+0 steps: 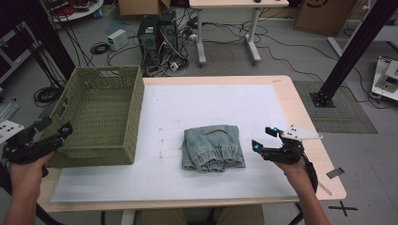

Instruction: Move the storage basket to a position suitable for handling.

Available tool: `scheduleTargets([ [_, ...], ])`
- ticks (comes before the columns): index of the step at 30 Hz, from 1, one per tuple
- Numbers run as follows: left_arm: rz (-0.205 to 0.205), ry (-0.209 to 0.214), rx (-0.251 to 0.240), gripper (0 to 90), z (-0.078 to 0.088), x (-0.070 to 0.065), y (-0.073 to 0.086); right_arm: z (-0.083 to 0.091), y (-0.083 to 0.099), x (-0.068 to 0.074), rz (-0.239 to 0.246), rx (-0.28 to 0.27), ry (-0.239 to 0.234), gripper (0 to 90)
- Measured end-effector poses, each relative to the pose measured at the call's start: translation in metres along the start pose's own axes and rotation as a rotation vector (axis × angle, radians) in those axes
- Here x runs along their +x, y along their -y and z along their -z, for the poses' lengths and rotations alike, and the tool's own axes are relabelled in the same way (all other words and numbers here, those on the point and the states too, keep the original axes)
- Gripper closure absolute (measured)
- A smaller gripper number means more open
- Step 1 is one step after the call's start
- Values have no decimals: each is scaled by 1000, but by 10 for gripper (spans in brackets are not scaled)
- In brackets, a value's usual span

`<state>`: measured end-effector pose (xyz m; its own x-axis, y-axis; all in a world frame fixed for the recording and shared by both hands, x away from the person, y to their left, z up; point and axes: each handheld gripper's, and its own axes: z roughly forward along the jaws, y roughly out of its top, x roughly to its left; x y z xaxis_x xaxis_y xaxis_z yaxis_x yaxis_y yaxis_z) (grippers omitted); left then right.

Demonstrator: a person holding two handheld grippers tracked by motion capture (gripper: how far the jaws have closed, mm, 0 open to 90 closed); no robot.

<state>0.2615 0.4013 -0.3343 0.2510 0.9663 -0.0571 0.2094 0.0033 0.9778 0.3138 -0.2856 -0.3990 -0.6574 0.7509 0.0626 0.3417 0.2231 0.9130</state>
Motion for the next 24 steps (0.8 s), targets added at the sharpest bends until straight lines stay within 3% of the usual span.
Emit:
scheduleTargets([
  [13,62,-116,28,288,5,41,19,-1,2,4,7,12,5,212],
  [24,68,-133,61,303,-3,58,29,0,3,5,7,17,13,212],
])
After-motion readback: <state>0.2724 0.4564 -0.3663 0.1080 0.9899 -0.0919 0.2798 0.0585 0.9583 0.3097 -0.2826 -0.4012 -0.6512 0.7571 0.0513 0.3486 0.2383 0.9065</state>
